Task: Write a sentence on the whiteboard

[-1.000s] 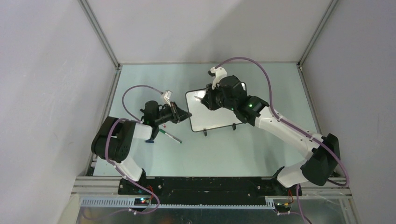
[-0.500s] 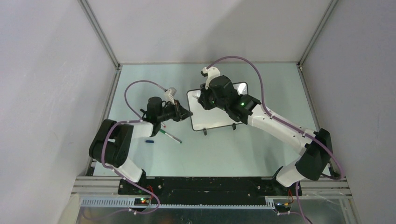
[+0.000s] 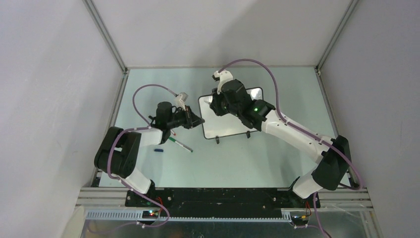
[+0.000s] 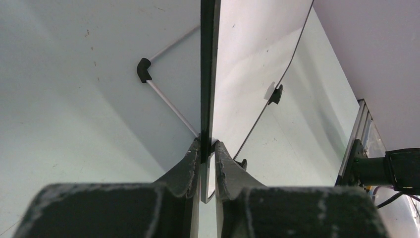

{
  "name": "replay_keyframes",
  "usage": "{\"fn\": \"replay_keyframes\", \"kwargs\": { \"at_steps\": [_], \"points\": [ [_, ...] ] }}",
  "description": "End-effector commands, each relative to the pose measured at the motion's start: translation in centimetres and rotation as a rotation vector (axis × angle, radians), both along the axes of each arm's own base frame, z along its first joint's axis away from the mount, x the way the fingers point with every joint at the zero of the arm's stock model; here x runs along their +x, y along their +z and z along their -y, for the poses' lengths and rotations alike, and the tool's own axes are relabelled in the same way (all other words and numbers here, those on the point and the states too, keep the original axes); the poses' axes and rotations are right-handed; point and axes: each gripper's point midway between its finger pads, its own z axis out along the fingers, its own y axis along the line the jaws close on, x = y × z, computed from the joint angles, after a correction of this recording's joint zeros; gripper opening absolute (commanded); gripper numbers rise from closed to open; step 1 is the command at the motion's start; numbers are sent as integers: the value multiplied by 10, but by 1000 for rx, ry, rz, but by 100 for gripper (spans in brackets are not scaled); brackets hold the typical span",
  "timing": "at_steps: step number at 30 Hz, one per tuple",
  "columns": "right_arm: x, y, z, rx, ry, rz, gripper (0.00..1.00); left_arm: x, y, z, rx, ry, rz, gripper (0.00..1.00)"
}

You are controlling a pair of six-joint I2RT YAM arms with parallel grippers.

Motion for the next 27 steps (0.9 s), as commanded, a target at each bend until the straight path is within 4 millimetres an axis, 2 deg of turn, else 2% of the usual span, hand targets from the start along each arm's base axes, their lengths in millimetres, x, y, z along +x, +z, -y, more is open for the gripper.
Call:
{"fn": "replay_keyframes", "kwargs": {
  "at_steps": [1,9,18,27],
  "points": [
    [5,21,-7,27,5,50,0,1,-3,-4,33,1,28,9],
    [7,18,-9,22,6,46,0,0,-3,-5,38,-6,37,19],
    [7,17,-10,22,9,43,0,1,-4,-5,42,-6,40,24],
    [12,9,-7,-11,-33,44,0,0,-4,-6,44,-8,35,25]
  ]
}}
